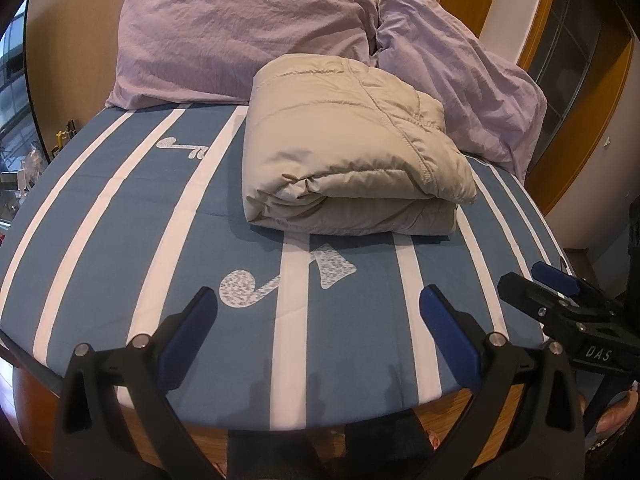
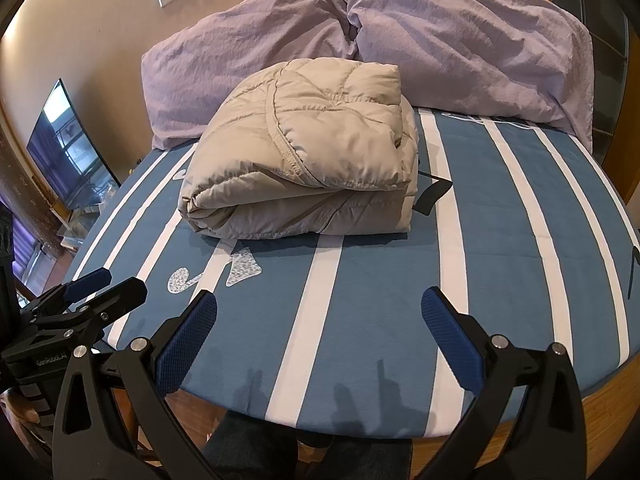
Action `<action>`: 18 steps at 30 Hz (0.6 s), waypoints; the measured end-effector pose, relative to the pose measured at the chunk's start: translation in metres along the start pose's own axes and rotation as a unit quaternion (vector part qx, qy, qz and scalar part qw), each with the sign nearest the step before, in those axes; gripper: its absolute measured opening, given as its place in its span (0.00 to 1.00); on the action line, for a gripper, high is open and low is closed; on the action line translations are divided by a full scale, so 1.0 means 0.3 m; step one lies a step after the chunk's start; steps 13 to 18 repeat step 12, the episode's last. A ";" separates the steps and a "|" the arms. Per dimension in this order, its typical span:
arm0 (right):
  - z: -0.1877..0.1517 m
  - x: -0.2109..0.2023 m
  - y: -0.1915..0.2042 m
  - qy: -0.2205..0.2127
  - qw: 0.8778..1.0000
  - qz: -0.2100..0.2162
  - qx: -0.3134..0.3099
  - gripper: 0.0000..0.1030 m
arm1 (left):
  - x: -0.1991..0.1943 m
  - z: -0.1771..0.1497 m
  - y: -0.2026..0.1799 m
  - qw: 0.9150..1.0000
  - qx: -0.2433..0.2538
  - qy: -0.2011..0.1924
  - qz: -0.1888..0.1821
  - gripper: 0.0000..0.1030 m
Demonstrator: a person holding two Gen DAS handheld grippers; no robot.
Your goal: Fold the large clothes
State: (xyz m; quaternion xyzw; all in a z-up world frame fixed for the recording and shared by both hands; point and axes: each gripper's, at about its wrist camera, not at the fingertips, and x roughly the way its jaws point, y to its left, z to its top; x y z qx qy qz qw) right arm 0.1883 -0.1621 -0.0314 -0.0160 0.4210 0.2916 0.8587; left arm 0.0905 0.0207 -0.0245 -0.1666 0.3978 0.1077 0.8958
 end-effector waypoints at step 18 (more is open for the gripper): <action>0.001 0.002 -0.002 0.001 1.000 0.000 0.001 0.99 | 0.005 0.001 0.000 1.000 0.002 0.000 0.001 0.98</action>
